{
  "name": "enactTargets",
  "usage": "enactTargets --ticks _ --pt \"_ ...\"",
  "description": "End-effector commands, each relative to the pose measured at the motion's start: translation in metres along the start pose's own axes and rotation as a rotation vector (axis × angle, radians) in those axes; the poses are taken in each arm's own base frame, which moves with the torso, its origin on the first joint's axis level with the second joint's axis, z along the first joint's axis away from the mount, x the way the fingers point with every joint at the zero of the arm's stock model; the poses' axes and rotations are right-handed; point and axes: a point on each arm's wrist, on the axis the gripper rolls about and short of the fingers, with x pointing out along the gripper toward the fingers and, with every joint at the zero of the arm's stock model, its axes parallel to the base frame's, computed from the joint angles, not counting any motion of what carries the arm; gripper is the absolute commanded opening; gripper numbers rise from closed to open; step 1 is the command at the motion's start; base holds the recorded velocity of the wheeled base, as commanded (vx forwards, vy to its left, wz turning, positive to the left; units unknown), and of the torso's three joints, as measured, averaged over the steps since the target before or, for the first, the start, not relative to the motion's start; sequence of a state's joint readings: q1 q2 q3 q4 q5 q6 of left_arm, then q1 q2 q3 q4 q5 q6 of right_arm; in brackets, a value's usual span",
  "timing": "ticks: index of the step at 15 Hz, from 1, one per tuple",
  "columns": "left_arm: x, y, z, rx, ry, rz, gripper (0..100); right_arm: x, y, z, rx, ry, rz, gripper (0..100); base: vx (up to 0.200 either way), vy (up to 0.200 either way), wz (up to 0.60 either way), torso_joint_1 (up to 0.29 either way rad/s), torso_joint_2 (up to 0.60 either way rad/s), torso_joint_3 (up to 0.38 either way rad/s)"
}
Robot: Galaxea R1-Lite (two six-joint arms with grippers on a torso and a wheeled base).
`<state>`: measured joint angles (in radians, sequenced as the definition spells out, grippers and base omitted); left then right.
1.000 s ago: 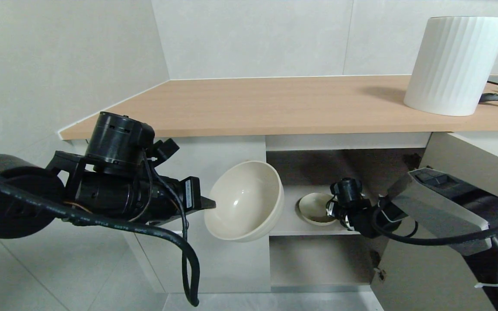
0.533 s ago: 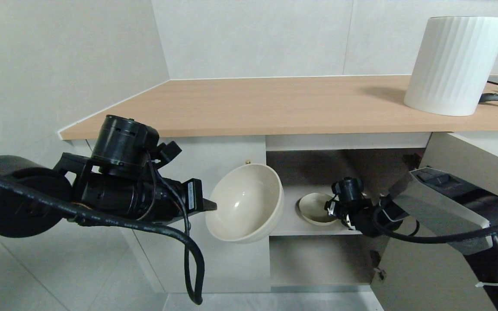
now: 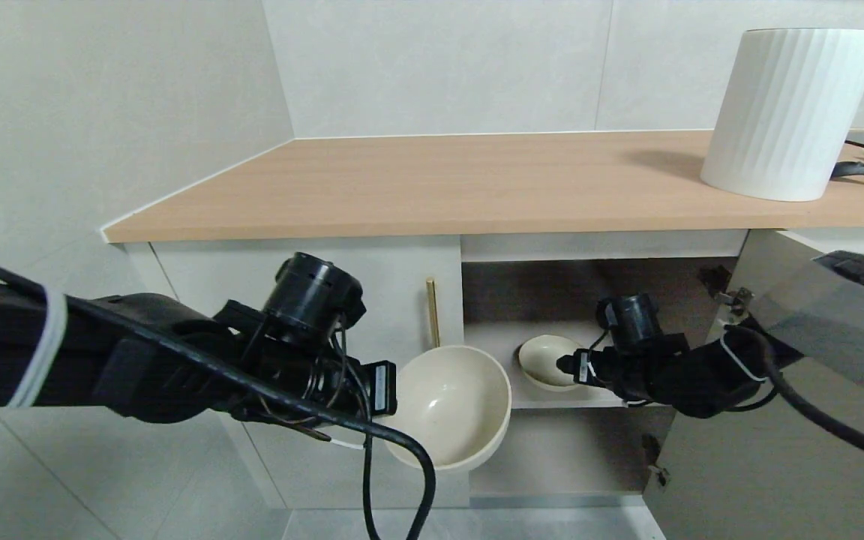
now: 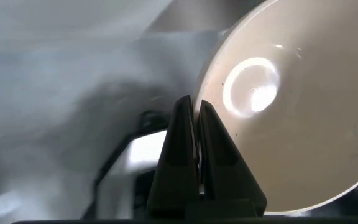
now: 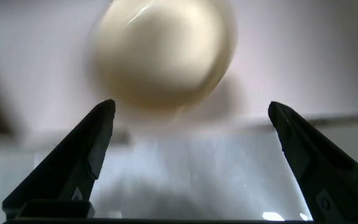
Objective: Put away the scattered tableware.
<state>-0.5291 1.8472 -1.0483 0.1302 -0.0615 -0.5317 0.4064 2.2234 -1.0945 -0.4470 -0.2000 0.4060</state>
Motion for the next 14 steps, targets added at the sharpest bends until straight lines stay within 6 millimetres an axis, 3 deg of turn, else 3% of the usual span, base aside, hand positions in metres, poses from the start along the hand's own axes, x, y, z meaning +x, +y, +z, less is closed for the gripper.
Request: enactTargets --ticks 1,3,5,7,11,14 --pt "0.045 0.001 -0.017 0.071 0.098 0.144 0 -0.068 0.017 0.009 -0.094 -0.015 0.131 100 0.0 0.0 0.0 0.0 0.0 0.0" --pt "0.061 0.003 -0.024 0.09 0.115 0.216 0 -0.099 0.026 0.004 -0.132 0.043 0.233 100 0.0 0.0 0.0 0.0 0.0 0.0" --pt "0.065 0.003 -0.025 0.094 0.116 0.231 0 -0.125 0.035 -0.001 -0.171 0.149 0.353 100 0.0 0.0 0.0 0.0 0.0 0.0" --pt "0.064 0.0 -0.024 0.096 0.107 0.223 0 -0.136 0.044 -0.009 -0.205 0.207 0.405 100 0.0 0.0 0.0 0.0 0.0 0.0" --pt "0.052 -0.011 -0.025 0.119 0.079 0.189 0 -0.133 0.06 -0.028 -0.256 0.263 0.427 100 0.0 0.0 0.0 0.0 0.0 0.0" --pt "0.044 -0.015 -0.025 0.13 0.066 0.174 0 -0.117 0.074 -0.052 -0.311 0.302 0.364 100 0.0 0.0 0.0 0.0 0.0 0.0"
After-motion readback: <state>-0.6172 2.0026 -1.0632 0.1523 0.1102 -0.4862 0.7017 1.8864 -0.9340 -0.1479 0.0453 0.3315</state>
